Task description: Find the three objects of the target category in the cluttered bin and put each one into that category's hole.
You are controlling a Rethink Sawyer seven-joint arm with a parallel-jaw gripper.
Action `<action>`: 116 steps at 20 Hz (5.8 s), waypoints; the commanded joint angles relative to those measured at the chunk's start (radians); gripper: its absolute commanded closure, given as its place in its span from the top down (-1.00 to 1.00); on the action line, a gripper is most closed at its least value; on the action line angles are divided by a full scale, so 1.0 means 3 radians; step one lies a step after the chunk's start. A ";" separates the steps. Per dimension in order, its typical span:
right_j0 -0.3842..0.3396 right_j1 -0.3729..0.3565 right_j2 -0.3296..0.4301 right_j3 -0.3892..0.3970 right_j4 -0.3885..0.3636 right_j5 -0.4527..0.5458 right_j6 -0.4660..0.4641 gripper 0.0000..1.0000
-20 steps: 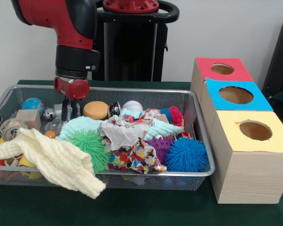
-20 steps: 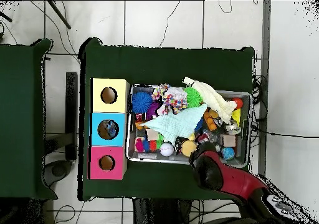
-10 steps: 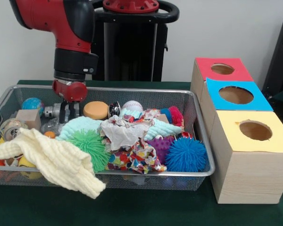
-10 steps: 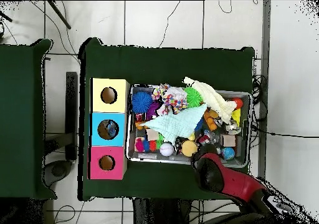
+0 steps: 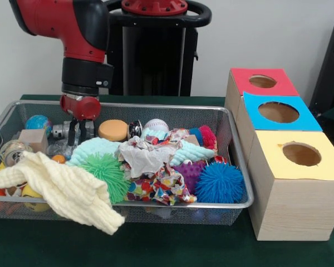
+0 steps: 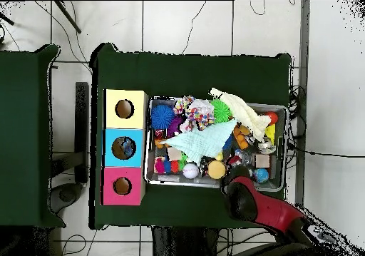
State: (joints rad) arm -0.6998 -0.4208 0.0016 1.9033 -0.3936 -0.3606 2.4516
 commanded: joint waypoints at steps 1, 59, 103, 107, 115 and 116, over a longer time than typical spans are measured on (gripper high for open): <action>0.0004 0.0044 0.0185 0.0070 -0.0058 -0.0058 0.0358 1.00; 0.0083 -0.0324 0.0253 0.0004 -0.0025 0.0546 0.0398 1.00; -0.0399 -0.0251 0.0402 0.0088 -0.0400 0.0465 0.0162 1.00; -0.0429 -0.0213 0.0423 0.0057 -0.0443 0.0457 0.0157 1.00; -0.0326 -0.0113 0.0382 -0.0054 -0.0388 0.0325 0.0221 1.00; -0.0324 -0.0107 0.0382 -0.0060 -0.0389 0.0320 0.0221 1.00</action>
State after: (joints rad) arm -0.8143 -0.4948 0.0430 1.9101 -0.4847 -0.2443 2.4516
